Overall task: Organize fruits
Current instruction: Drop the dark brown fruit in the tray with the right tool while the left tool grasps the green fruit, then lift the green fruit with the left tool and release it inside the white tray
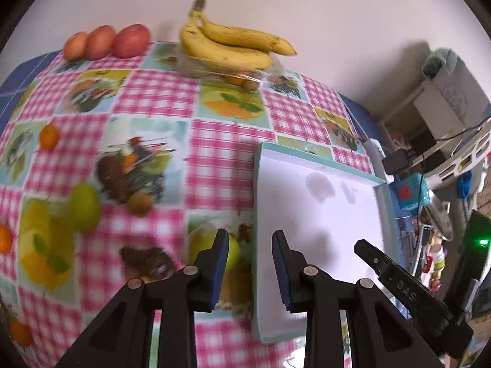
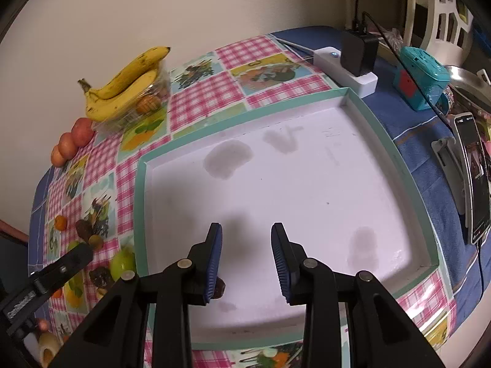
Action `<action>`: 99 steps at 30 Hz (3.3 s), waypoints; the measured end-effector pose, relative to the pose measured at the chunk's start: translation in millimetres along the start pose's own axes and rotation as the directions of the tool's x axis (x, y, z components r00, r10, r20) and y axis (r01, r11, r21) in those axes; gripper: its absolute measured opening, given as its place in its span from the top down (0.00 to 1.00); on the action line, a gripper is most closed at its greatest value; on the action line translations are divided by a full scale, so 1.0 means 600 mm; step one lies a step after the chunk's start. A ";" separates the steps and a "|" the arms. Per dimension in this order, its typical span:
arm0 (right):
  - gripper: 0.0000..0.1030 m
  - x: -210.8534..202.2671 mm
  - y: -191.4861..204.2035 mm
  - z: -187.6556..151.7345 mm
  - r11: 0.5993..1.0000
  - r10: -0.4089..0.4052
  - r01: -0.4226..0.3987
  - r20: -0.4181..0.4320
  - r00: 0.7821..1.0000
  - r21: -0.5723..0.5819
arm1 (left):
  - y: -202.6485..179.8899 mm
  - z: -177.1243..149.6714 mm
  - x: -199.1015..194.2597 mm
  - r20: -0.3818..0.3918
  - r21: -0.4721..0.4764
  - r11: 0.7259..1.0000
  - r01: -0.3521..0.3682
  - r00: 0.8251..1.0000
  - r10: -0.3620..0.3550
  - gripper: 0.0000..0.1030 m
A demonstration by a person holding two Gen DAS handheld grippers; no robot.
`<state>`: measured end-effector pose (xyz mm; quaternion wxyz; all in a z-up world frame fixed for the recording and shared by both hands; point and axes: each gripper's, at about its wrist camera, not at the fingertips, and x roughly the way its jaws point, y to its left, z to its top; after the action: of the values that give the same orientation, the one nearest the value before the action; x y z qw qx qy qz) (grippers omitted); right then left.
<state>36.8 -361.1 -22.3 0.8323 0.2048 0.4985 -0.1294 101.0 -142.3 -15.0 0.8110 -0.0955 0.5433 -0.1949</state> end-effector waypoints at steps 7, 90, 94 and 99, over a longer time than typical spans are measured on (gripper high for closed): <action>0.67 0.009 -0.024 0.012 0.999 -0.008 0.008 -0.008 1.000 0.036 | 0.006 0.018 0.017 0.033 0.029 0.997 -0.073 0.997 0.072 0.69; 0.67 0.029 -0.085 0.033 0.987 0.028 -0.023 -0.032 0.999 0.156 | -0.041 0.080 0.156 -0.066 0.046 0.990 -0.136 0.988 0.139 0.59; 0.67 0.030 -0.082 0.033 0.988 0.027 -0.022 -0.033 0.999 0.153 | -0.026 0.083 0.153 -0.062 0.027 0.992 -0.122 0.990 0.123 0.58; 0.67 0.029 -0.079 0.032 0.989 0.022 -0.017 -0.035 0.999 0.149 | -0.026 0.081 0.145 -0.076 0.015 0.994 -0.108 0.991 0.109 0.54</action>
<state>40.4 -412.1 -39.7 0.8069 0.2733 0.5005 -0.1541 171.3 -195.8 -63.9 0.7994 -0.0541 0.5775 -0.1569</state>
